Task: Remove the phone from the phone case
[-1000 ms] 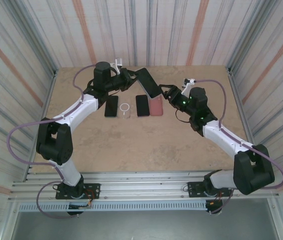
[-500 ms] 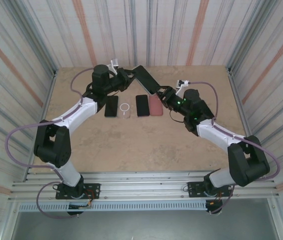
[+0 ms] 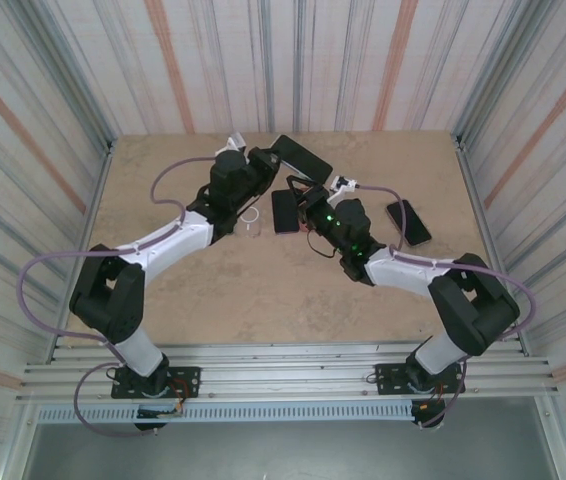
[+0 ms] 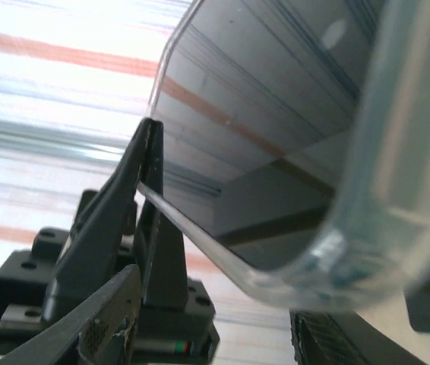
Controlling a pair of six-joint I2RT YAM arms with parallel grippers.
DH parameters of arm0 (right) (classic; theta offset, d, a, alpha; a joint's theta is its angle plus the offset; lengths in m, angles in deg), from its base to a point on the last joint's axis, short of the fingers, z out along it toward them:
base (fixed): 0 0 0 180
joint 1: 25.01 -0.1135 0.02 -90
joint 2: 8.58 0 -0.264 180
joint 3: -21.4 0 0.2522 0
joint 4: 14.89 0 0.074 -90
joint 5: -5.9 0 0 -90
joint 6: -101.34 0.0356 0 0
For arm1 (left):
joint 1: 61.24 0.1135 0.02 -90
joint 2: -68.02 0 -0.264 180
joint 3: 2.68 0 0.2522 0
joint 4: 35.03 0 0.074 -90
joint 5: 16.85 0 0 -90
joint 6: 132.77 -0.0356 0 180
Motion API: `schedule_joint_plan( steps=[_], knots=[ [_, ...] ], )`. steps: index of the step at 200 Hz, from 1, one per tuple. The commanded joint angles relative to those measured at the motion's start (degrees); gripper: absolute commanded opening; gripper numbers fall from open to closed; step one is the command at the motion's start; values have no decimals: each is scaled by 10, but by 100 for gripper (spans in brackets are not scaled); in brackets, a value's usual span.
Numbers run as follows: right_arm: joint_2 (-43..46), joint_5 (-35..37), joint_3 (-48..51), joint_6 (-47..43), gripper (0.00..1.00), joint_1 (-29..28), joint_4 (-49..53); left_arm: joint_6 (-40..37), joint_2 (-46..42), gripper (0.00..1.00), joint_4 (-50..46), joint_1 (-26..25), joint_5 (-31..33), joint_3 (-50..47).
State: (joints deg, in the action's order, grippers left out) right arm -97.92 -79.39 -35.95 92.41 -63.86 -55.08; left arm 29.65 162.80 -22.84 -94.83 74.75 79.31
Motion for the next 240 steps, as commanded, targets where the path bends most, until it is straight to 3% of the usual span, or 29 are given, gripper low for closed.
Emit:
schedule_joint_plan(
  steps=[1, 75, 116, 153, 201, 218, 240],
  knots=[
    [-28, 97, -14, 27, 52, -6, -86, -13, -40, 7, 62, -13, 71, -9],
    [-65, 128, -47, 44, 40, -4, -138, 10, -50, 4, 96, -25, 107, -38],
    [-68, 132, -49, 49, 27, -4, -145, 83, -43, 4, 100, -27, 104, -50],
    [-71, 118, -57, 42, 18, 0, -150, 93, -45, 7, 97, -29, 100, -51],
    [-67, 109, -49, 30, 8, 9, -159, 90, -50, 16, 96, -29, 104, -58],
    [-63, 100, -49, 20, 1, 13, -159, 91, -50, 26, 98, -29, 99, -59],
    [-57, 86, -48, 7, 0, 19, -159, 87, -51, 44, 100, -29, 93, -60]
  ],
)
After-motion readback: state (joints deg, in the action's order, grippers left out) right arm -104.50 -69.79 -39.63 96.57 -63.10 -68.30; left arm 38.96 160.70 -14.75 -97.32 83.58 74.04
